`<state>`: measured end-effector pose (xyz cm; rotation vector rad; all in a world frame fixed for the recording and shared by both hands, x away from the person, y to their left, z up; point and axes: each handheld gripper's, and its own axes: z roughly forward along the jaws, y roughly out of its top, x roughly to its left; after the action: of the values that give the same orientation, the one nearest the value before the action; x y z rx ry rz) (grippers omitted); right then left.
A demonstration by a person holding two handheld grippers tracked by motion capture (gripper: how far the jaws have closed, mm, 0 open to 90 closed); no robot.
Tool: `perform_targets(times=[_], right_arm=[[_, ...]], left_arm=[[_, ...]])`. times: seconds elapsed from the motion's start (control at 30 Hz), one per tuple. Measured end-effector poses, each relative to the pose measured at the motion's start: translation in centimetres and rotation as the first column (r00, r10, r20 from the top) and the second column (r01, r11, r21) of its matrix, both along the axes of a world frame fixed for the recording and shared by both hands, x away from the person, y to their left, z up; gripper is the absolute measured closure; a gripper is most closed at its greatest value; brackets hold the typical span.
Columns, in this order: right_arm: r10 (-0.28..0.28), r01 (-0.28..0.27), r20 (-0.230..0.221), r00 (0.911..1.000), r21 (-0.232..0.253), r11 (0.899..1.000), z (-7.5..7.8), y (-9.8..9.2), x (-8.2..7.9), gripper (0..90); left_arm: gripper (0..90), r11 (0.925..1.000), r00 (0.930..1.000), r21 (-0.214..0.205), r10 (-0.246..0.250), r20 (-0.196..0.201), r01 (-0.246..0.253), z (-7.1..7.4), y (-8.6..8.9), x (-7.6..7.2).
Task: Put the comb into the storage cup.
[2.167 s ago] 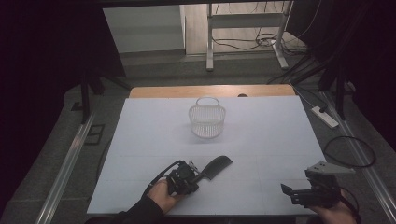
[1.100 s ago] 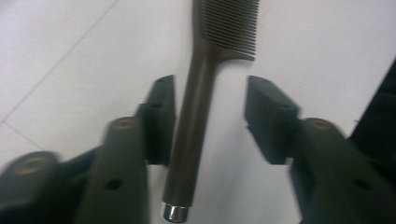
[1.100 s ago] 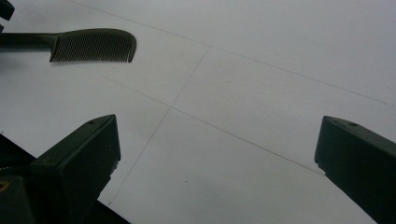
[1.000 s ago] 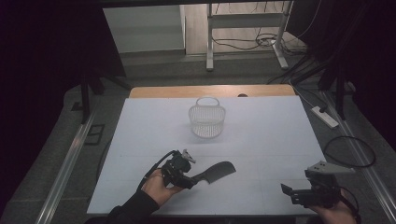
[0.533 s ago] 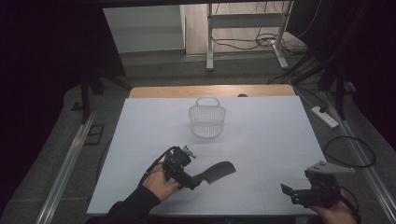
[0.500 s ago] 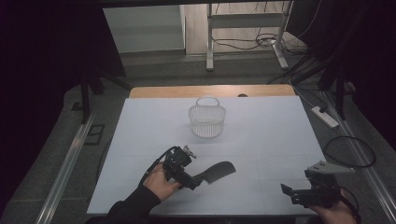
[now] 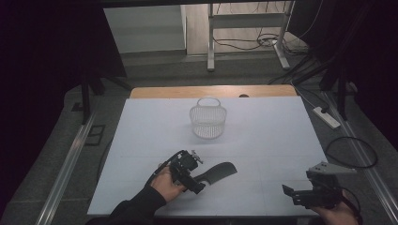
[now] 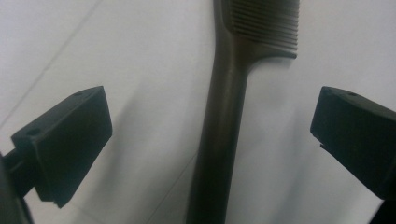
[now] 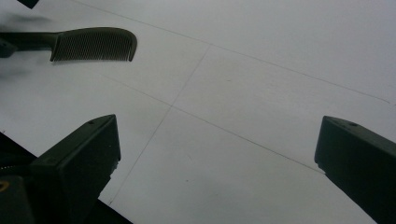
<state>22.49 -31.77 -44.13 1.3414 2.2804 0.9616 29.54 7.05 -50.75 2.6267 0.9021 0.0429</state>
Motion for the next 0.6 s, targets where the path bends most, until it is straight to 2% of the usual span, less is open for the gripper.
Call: perform_targets(times=[0.23, 0.6], right_arm=[[0.001, -0.001, -0.001, 1.0000, 0.000, 1.000, 0.00, 0.00, 0.00, 0.6], [0.001, -0.001, -0.001, 1.0000, -0.002, 1.000, -0.01, 0.02, 0.01, 0.6]], left_arm=[[0.0, 0.9978, 0.9998, 0.064, -0.018, 0.000, 0.018, -1.19, -0.82, -0.12], [0.5, 0.9970, 0.9998, 0.075, -0.018, -0.003, 0.018, -1.11, -0.94, -0.18]])
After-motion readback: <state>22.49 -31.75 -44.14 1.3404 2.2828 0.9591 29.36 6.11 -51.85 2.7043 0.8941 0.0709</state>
